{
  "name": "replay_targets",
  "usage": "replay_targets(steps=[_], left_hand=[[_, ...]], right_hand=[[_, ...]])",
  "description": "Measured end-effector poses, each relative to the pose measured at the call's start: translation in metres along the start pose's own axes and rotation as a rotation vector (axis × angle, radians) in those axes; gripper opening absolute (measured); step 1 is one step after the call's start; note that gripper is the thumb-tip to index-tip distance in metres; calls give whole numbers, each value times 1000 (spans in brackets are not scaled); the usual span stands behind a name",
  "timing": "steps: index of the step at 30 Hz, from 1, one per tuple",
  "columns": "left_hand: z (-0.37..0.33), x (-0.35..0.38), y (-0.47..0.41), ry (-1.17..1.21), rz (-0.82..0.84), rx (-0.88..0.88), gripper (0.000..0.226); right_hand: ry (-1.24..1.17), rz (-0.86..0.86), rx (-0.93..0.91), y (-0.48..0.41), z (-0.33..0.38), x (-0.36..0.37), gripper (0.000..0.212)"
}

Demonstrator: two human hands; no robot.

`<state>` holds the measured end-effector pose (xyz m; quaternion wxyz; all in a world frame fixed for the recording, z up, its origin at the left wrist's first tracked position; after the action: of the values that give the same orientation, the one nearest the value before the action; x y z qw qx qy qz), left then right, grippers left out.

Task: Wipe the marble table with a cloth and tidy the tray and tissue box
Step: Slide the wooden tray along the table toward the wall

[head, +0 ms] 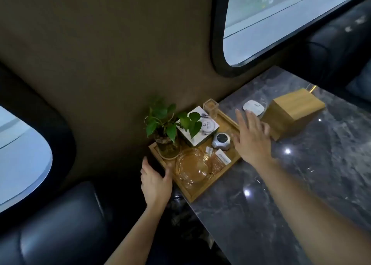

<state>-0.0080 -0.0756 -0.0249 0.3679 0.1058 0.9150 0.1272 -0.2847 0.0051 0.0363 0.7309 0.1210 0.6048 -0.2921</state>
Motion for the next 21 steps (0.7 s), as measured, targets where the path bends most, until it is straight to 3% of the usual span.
replay_targets(steps=[6, 12, 21], left_hand=[[13, 29, -11, -145, 238, -147, 59], [13, 35, -24, -217, 248, -101, 29], [-12, 33, -25, -190, 187, -36, 19]], right_hand=[[53, 236, 118, -12, -18, 43, 65], [25, 223, 139, -25, -30, 55, 52], [23, 228, 217, -44, -50, 77, 38]])
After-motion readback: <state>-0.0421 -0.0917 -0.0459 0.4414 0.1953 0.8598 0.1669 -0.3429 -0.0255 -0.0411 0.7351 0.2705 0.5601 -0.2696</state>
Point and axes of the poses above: each hand's wrist, its own y-axis away from the middle knuckle, its own x-axis out of the palm, z = x × y, the point moved 8 cm from there along -y, towards the middle knuckle, and after that the axes turned 5 degrees about -y, right-handed, at the moved point
